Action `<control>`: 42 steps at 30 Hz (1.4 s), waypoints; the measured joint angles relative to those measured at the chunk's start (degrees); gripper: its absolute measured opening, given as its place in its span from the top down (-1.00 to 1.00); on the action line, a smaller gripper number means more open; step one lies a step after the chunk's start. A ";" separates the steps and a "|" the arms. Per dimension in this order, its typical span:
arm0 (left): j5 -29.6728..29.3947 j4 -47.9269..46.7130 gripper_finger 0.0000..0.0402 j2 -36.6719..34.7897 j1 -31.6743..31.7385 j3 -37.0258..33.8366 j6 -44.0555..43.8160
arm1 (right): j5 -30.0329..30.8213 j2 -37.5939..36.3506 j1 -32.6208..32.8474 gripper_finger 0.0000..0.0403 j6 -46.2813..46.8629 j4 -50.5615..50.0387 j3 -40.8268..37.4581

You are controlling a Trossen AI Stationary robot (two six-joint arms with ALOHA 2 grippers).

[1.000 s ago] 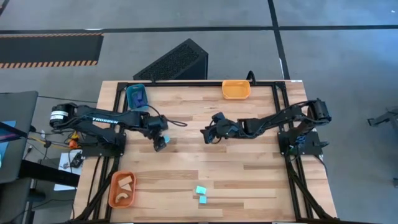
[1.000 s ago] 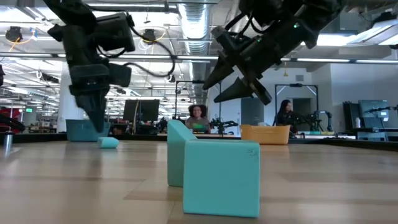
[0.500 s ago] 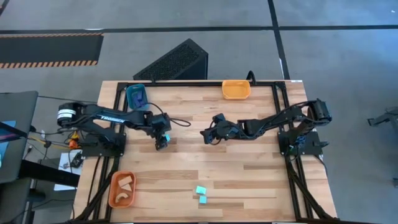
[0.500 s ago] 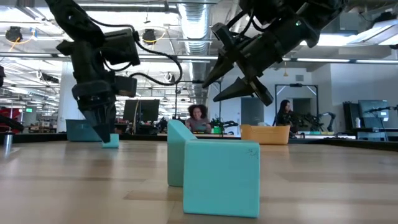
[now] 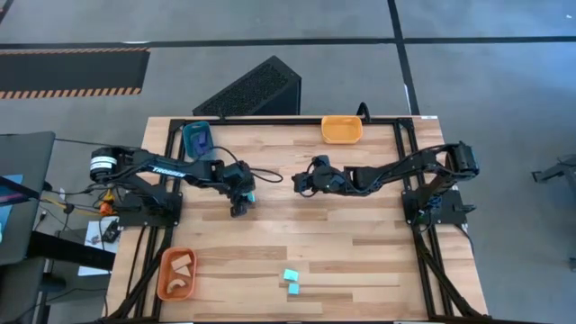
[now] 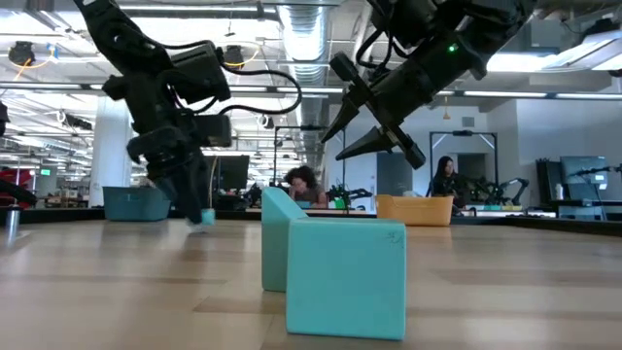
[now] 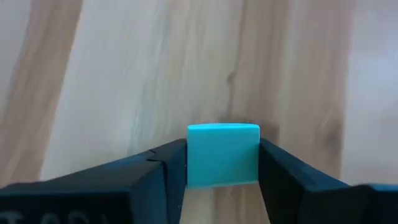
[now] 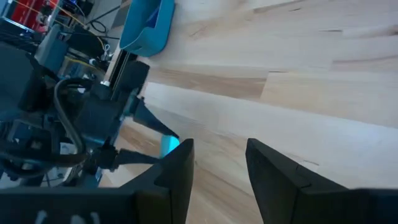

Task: Sort & place blocks by color
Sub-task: Put the top light blue block into the yellow bin

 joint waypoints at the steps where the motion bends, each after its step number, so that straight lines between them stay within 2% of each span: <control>1: 1.09 1.62 0.38 0.30 0.00 -0.30 -0.13 | -0.03 0.00 -0.15 0.16 0.01 -0.02 0.00; 4: 3.18 4.46 0.39 1.64 0.02 -0.99 -0.02 | -0.19 0.00 -0.79 0.18 0.00 -0.03 0.00; 11: 2.22 9.31 0.30 3.31 0.13 -0.81 4.70 | -1.04 -1.36 -3.09 0.22 -0.84 -0.22 0.17; 15: 2.48 15.47 0.28 3.34 0.56 1.89 8.34 | -0.91 -6.43 -4.50 0.26 -2.57 -9.26 2.50; 18: 4.50 19.19 0.32 3.80 2.17 5.24 10.08 | -1.42 -11.74 -6.23 0.28 -3.49 -20.91 5.29; 22: 11.63 22.77 0.33 6.64 5.28 12.62 11.33 | -0.88 -18.41 -8.53 0.31 -7.28 -33.68 10.00; 26: 15.68 22.43 0.32 13.02 7.80 22.20 11.32 | 3.85 -22.98 -9.62 0.33 -11.17 -41.09 13.20; 28: 16.46 21.95 0.32 16.84 8.95 27.54 10.73 | 5.31 -24.62 -10.38 0.34 -12.37 -42.60 13.51; 35: 16.87 21.47 0.31 31.75 11.52 46.28 7.11 | 4.81 -26.36 -14.19 0.37 -14.51 -49.73 13.55; 42: 19.11 18.77 0.31 41.50 15.42 57.91 0.27 | 4.67 -26.21 -20.93 0.37 -18.57 -52.50 13.51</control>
